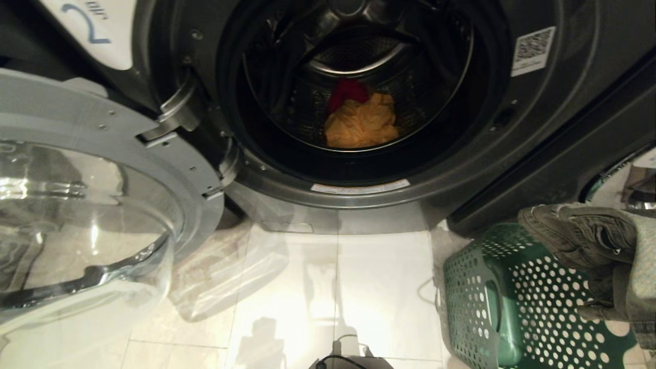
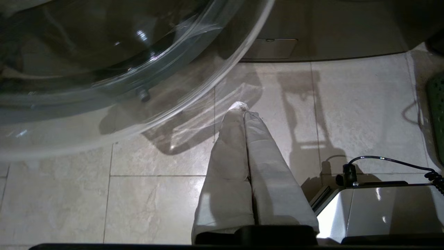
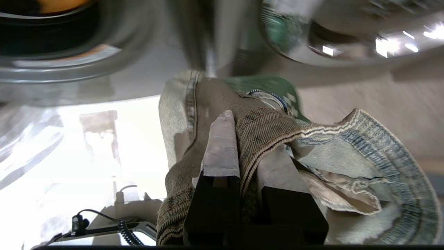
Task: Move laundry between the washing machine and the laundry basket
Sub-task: Pick a cloth and place it into the basket
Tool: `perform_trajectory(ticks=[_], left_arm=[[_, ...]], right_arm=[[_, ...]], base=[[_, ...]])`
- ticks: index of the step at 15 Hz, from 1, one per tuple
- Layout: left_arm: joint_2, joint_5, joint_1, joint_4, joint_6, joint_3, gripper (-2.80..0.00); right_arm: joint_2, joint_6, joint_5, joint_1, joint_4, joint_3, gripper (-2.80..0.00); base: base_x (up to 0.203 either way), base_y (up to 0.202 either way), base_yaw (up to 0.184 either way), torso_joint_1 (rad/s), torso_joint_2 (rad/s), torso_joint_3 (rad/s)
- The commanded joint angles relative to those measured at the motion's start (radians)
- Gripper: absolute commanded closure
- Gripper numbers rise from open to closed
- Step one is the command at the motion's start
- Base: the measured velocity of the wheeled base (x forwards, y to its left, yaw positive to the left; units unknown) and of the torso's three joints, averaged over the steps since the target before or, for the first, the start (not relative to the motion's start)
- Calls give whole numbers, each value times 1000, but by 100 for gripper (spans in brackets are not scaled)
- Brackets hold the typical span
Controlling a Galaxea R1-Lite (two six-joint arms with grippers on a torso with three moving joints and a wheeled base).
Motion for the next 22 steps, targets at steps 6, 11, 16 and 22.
perform_trajectory(ticks=[6,11,16,22], left_arm=[[2,0,0,0,0,0,0],[2,0,0,0,2,0,0],[2,0,0,0,0,0,0],[2,0,0,0,0,0,0]], right_arm=[[-6,16,-23,0,47,19,0],[-2,56,-21,1,108,26,0],[3,61,-24,-1,121,38,0],[38,61,-53,0,44,55,0]], base=[[-3,4,-109,3,3,3],[0,0,0,0,0,0],[0,0,0,0,0,0],[0,0,0,0,0,0]])
